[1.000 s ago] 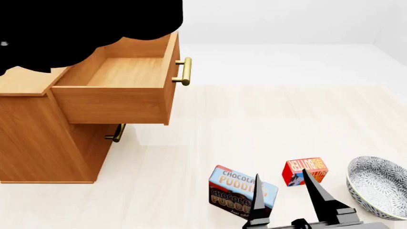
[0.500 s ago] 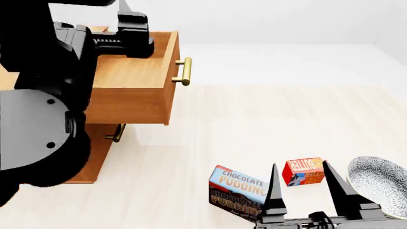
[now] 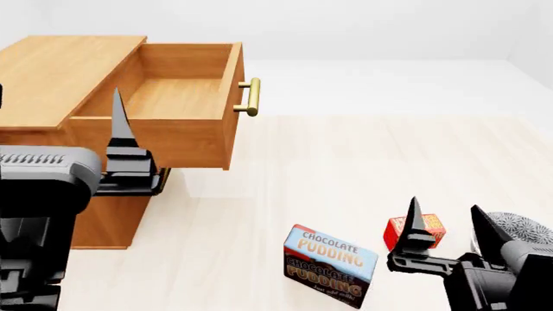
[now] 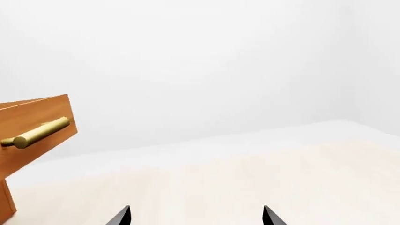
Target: Put the butter at the back in the top drawer of the cabinet and close it.
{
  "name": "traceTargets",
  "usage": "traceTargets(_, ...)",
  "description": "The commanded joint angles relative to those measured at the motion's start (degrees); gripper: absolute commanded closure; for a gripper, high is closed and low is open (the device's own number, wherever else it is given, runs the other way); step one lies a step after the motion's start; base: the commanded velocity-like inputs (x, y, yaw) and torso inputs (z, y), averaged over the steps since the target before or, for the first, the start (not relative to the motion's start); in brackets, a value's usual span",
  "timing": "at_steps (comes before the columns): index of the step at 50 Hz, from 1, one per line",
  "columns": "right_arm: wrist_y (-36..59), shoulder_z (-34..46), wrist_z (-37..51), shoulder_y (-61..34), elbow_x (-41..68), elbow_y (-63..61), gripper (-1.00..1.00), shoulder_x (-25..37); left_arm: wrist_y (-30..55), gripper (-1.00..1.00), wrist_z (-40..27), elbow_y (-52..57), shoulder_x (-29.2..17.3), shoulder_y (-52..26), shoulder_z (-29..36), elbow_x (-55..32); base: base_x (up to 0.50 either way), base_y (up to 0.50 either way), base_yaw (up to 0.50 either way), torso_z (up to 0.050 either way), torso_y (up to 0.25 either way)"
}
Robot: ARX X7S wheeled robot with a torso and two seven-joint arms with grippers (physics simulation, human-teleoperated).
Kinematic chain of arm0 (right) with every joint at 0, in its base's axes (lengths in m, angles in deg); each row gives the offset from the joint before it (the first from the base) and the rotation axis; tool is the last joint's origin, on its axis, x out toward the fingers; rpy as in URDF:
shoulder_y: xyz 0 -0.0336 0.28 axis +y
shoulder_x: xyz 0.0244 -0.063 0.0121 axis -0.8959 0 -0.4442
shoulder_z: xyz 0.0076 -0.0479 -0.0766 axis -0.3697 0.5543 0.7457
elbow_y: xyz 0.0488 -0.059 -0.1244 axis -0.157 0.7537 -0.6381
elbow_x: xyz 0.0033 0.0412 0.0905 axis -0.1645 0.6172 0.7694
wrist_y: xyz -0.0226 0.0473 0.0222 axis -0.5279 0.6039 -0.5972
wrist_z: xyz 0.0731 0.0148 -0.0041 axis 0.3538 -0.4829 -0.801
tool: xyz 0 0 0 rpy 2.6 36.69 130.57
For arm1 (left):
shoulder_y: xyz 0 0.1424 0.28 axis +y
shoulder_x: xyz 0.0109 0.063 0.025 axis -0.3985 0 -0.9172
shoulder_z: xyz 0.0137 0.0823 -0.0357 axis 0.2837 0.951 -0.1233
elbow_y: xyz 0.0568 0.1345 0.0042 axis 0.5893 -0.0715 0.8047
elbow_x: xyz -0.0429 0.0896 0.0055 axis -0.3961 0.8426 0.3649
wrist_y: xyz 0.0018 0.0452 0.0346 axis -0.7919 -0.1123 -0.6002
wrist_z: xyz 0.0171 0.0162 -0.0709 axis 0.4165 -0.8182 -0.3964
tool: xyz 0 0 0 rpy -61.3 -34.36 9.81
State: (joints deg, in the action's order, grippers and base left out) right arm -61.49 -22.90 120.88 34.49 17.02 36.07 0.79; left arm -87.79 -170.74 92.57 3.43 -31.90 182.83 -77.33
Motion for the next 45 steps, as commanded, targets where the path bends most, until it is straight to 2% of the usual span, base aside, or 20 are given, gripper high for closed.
traceTargets(1, 7.3, -3.5, 4.5, -7.1, 12.7, 2.5, -1.0, 1.9, -1.8, -1.0, -1.0, 2.1, -3.2, 4.9, 2.2, 7.2, 0.0, 0.0, 0.0, 0.0, 0.0)
traceTargets(9, 14.4, -1.8, 3.8, -15.7, 12.6, 5.3, -1.0, 9.3, -2.8, -1.0, -0.3, 1.5, -3.6, 6.2, 2.5, 8.5, 0.0, 0.0, 0.0, 0.0, 0.0)
traceTargets(17, 14.9, -3.3, -1.2, -18.3, 15.7, 11.9, -1.0, 11.4, -4.4, -1.0, 0.1, 0.7, -3.6, 7.5, 2.6, 9.0, 0.0, 0.0, 0.0, 0.0, 0.0)
traceTargets(23, 19.5, 3.9, -5.5, -22.7, 9.4, 14.9, -1.0, 15.8, -4.3, -1.0, -0.2, 0.7, -3.0, 8.1, 2.6, 9.2, 0.0, 0.0, 0.0, 0.0, 0.0)
traceTargets(26, 22.2, 5.2, -6.2, -25.4, 9.8, 16.8, -1.0, 16.8, -4.9, -1.0, -0.2, -0.1, -2.7, 8.9, 2.7, 9.7, 0.0, 0.0, 0.0, 0.0, 0.0)
traceTargets(33, 26.2, 5.2, -6.6, -28.8, 13.0, 20.0, -1.0, 17.1, -5.8, -1.0, 0.0, -1.0, -2.5, 9.9, 2.7, 10.0, 0.0, 0.0, 0.0, 0.0, 0.0)
traceTargets(36, 28.6, -0.7, -4.6, -28.9, 23.7, 23.1, -1.0, 15.3, -6.2, -1.0, 0.3, -1.1, -2.6, 10.1, 2.6, 10.0, 0.0, 0.0, 0.0, 0.0, 0.0)
traceTargets(39, 29.1, -4.1, -2.6, -29.1, 29.6, 24.4, -1.0, 13.8, -6.6, -1.0, 0.5, -1.4, -2.7, 10.5, 2.6, 10.1, 0.0, 0.0, 0.0, 0.0, 0.0)
traceTargets(45, 29.1, -6.2, 1.2, -31.2, 33.1, 27.2, -1.0, 11.4, -6.7, -1.0, 0.6, -0.9, -2.9, 10.7, 2.5, 10.1, 0.0, 0.0, 0.0, 0.0, 0.0)
